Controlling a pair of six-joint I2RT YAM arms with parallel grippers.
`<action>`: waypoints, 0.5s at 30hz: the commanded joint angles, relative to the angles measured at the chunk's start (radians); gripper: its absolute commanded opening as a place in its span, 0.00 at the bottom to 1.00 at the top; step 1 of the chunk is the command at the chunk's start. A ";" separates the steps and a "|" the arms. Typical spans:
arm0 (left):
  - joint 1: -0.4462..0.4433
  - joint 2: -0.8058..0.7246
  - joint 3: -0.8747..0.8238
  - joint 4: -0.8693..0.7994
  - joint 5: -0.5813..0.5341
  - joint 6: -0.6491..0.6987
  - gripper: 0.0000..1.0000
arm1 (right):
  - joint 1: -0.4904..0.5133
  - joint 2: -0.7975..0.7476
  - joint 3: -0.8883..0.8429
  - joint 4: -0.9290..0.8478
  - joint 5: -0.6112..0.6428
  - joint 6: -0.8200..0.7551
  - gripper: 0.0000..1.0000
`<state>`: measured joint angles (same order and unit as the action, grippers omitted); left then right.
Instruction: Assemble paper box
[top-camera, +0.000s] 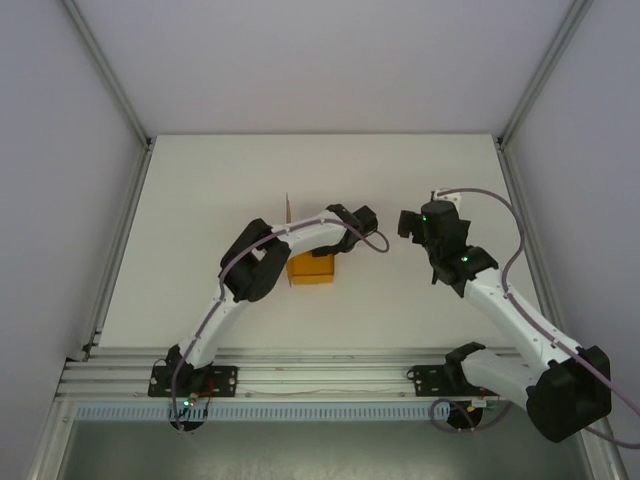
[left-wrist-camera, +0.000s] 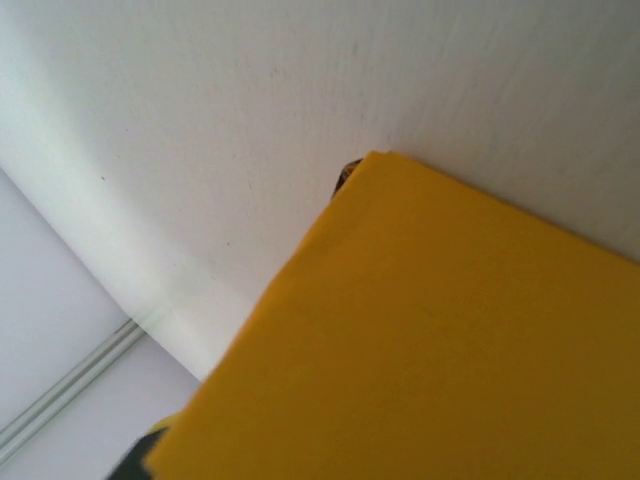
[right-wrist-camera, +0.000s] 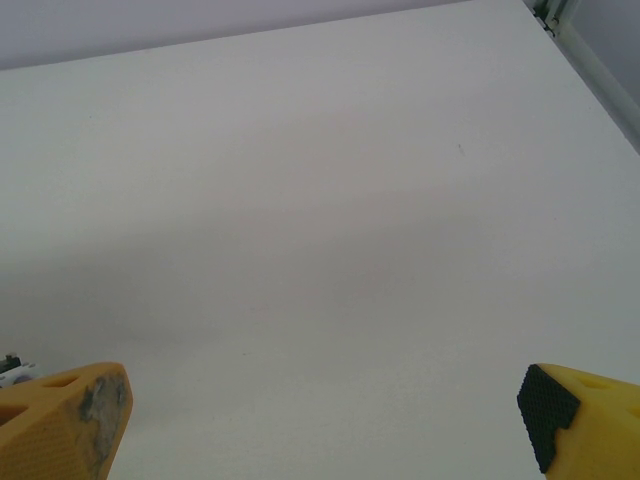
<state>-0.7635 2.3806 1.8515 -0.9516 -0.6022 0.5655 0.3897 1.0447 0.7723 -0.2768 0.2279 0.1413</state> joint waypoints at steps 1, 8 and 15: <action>0.011 0.015 -0.045 0.154 0.142 -0.064 0.26 | -0.006 -0.010 0.016 -0.005 0.001 -0.011 1.00; 0.028 -0.124 -0.034 0.149 0.204 0.005 0.40 | -0.007 -0.038 0.016 -0.022 -0.050 -0.011 1.00; 0.039 -0.228 -0.035 0.110 0.274 0.057 0.55 | -0.010 -0.077 0.024 -0.061 -0.036 -0.011 1.00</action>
<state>-0.7357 2.2177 1.8240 -0.8246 -0.3798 0.5930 0.3893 0.9936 0.7723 -0.3012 0.1719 0.1375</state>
